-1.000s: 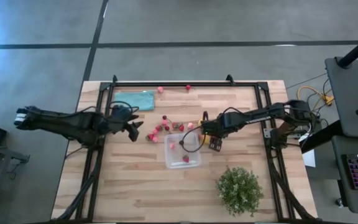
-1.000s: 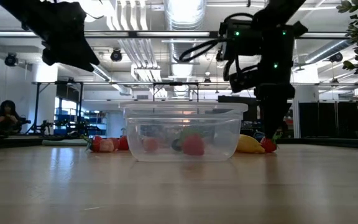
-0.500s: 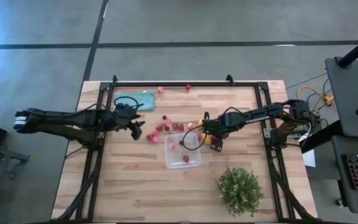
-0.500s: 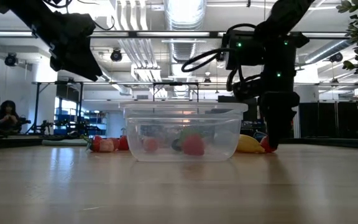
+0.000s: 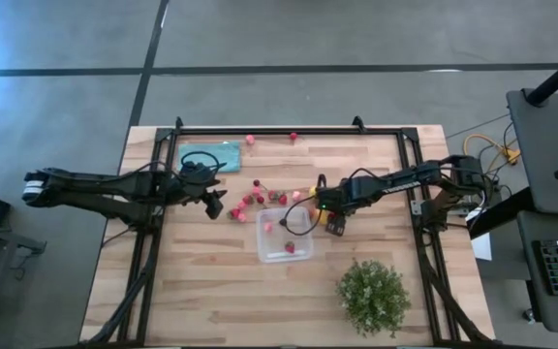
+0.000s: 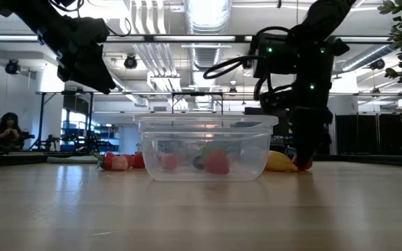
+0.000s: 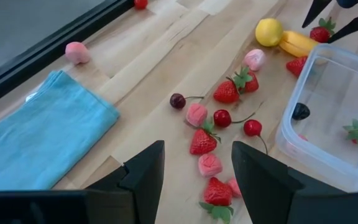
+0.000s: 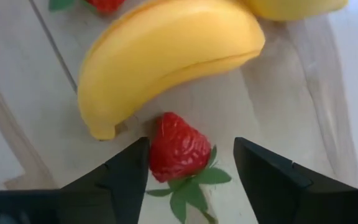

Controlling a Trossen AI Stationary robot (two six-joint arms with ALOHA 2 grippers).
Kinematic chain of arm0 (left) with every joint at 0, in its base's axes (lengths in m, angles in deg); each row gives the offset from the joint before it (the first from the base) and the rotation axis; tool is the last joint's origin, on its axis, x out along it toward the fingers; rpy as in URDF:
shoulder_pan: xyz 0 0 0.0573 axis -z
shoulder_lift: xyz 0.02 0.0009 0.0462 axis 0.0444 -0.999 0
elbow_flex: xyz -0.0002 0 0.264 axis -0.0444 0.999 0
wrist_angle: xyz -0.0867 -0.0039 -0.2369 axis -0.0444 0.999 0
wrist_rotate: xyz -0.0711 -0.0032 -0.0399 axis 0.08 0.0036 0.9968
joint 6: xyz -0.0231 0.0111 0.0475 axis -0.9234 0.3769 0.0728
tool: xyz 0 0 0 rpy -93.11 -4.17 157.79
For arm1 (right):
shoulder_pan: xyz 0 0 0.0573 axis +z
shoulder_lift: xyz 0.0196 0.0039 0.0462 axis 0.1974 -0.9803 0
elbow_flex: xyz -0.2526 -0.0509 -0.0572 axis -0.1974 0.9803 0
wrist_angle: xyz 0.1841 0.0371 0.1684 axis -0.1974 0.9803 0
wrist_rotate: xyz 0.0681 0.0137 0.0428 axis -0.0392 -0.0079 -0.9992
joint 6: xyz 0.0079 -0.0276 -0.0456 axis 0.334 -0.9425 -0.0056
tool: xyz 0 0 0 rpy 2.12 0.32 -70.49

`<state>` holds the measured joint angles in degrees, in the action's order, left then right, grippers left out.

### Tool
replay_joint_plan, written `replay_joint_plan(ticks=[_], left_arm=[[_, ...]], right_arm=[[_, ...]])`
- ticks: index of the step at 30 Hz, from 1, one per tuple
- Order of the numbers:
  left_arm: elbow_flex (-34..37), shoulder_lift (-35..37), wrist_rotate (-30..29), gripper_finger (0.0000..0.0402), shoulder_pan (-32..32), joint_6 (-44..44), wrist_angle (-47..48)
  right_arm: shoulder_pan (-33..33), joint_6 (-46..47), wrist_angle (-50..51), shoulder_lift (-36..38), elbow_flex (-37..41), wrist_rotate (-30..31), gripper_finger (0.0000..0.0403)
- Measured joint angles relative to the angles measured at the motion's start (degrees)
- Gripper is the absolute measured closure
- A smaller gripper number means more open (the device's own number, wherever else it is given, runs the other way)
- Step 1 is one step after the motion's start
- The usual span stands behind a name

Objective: Pick and placing Produce into tupperware
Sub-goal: Put the red strawberry into the transparent bin

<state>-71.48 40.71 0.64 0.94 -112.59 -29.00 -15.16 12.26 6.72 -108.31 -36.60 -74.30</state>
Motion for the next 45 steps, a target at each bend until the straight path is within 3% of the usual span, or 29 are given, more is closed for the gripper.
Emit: replay_joint_plan(ticks=[12, 18, 23, 31, 39, 45], left_arm=[[0.09, 0.06, 0.01, 0.0228, 0.00, -0.16, 0.00], [-0.23, -0.16, 0.02, 0.0228, 0.00, -0.24, -0.07], [-0.33, -0.03, 0.03, 0.0228, -0.04, -0.04, -0.76], [-0.39, 0.69, 0.02, 0.0228, -0.04, -0.40, -1.51], [-0.41, 0.76, 1.23, 0.0228, -0.04, -0.50, -1.77], [-0.41, 0.85, 4.40, 0.0228, -0.03, -0.53, -1.69]], right_arm=[[-0.02, 0.53, 0.06, 0.00, 0.15, -0.78, 0.0248], [-0.02, 6.11, 3.02, 0.00, -2.52, -2.19, 0.0265], [-0.02, 6.46, 6.23, 0.02, -7.54, -2.55, 0.0264], [1.94, 5.72, 6.49, 0.11, -24.57, -11.19, 0.0263], [3.63, 7.52, 4.78, -11.36, -31.76, -15.92, 0.0245], [5.22, 7.80, 9.81, -18.52, -37.43, -16.48, 0.0201]])
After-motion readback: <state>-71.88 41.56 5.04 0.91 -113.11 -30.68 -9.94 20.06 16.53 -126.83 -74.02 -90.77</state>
